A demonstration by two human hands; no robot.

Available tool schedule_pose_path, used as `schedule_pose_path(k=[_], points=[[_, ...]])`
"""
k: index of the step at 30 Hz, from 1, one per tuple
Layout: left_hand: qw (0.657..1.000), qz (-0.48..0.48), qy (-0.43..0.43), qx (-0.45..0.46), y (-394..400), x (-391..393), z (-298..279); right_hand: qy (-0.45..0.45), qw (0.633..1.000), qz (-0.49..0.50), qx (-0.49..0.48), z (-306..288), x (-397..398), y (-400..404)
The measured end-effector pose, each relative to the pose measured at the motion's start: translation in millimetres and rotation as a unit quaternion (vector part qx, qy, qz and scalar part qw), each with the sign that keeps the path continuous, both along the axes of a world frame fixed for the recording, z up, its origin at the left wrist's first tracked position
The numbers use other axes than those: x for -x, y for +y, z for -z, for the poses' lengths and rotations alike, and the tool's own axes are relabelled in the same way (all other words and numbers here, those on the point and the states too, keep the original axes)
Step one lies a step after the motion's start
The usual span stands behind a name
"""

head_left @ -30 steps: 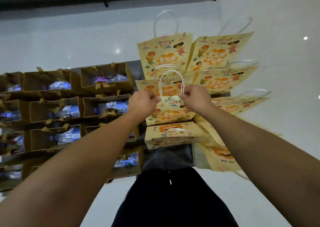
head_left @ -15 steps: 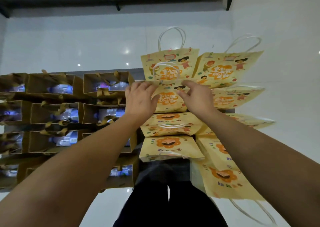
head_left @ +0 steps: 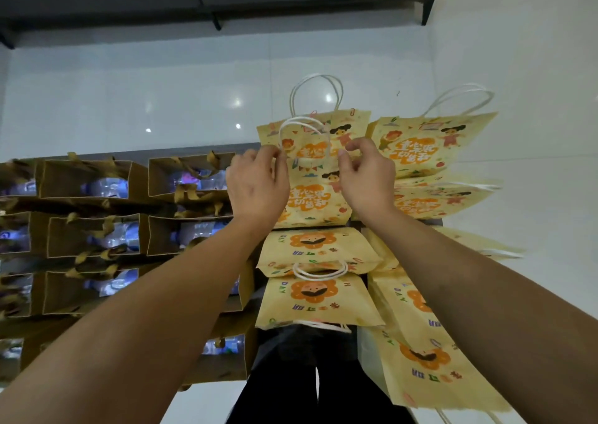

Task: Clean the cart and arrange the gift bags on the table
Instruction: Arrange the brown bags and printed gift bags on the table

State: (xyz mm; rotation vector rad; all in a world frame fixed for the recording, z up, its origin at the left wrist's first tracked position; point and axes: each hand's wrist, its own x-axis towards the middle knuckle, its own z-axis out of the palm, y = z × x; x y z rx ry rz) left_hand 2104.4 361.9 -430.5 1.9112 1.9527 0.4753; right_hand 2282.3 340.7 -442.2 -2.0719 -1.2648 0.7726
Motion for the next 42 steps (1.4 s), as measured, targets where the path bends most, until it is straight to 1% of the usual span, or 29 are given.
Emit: schedule_pose_path(k=[3, 7, 11, 13, 17, 21, 25, 27, 29, 32, 34, 36, 39, 42], points=[[1.0, -0.01, 0.01, 0.002, 6, 1, -3, -0.002, 1.0, 0.007, 0.009, -7, 0, 13], [1.0, 0.019, 0.007, 0.012, 6, 4, -1, -0.057, 0.997, -0.026, 0.052, -11, -1, 24], [0.999, 0.017, -0.022, 0.039, -3, 8, 7, -0.078, 0.992, -0.041, 0.096, -7, 3, 17], [0.998, 0.022, -0.021, 0.054, -9, 9, 9, -0.085, 0.989, -0.043, 0.113, -2, 6, 9], [0.998, 0.025, -0.015, 0.058, -16, 9, 6, -0.073, 0.99, -0.05, 0.111, -1, 8, -1], [0.997, -0.023, -0.064, 0.045, -16, -2, -11, -0.048, 0.993, -0.045, 0.103, -16, 7, -6], [0.998, 0.031, -0.044, 0.02, -19, -21, -28, -0.047, 0.995, -0.025, 0.08, -33, -1, -13], [0.997, 0.033, -0.059, 0.033, -26, -32, -35, -0.062, 0.995, -0.02, 0.079, -42, -7, -23], [0.993, 0.024, -0.093, 0.062, -34, -44, -40, -0.07, 0.995, -0.012, 0.074, -51, -13, -36], [0.991, 0.067, -0.092, 0.074, -50, -63, -47, -0.087, 0.995, 0.0, 0.055, -63, -26, -59], [0.988, 0.101, -0.078, 0.082, -58, -76, -52, -0.092, 0.995, 0.024, 0.028, -73, -40, -73], [0.984, 0.136, -0.082, 0.084, -62, -90, -56, -0.082, 0.993, 0.082, -0.025, -85, -60, -84], [0.978, 0.165, -0.094, 0.082, -58, -108, -59, -0.057, 0.975, 0.194, -0.089, -103, -95, -89], [0.977, 0.189, -0.068, 0.071, -52, -125, -61, -0.061, 0.96, 0.251, -0.108, -112, -138, -79]])
